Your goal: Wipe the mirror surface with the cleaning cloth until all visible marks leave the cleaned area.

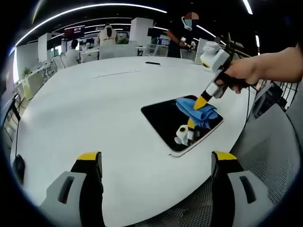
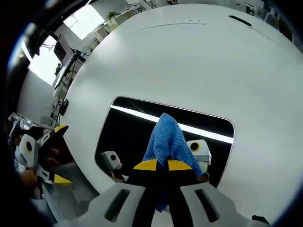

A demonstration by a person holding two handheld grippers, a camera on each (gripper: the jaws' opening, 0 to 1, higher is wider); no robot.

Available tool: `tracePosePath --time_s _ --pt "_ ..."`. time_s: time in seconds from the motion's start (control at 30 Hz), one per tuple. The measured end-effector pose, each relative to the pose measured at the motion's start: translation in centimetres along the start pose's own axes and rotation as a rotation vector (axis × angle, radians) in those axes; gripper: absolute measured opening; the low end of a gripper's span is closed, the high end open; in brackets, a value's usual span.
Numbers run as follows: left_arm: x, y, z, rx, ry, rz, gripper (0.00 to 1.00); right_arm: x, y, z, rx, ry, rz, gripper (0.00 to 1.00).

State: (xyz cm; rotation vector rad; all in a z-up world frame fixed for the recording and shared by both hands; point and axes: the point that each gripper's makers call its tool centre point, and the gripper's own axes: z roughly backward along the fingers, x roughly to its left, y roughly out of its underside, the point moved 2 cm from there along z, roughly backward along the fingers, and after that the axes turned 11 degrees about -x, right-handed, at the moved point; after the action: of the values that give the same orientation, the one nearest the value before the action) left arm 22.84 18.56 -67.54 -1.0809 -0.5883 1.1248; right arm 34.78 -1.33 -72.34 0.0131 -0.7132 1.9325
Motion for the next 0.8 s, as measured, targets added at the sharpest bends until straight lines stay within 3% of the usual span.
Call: tracePosePath --time_s 0.8 --pt "0.0 0.3 -0.1 0.009 0.008 0.0 0.94 -4.1 1.1 2.2 -0.003 0.056 -0.052 0.0"
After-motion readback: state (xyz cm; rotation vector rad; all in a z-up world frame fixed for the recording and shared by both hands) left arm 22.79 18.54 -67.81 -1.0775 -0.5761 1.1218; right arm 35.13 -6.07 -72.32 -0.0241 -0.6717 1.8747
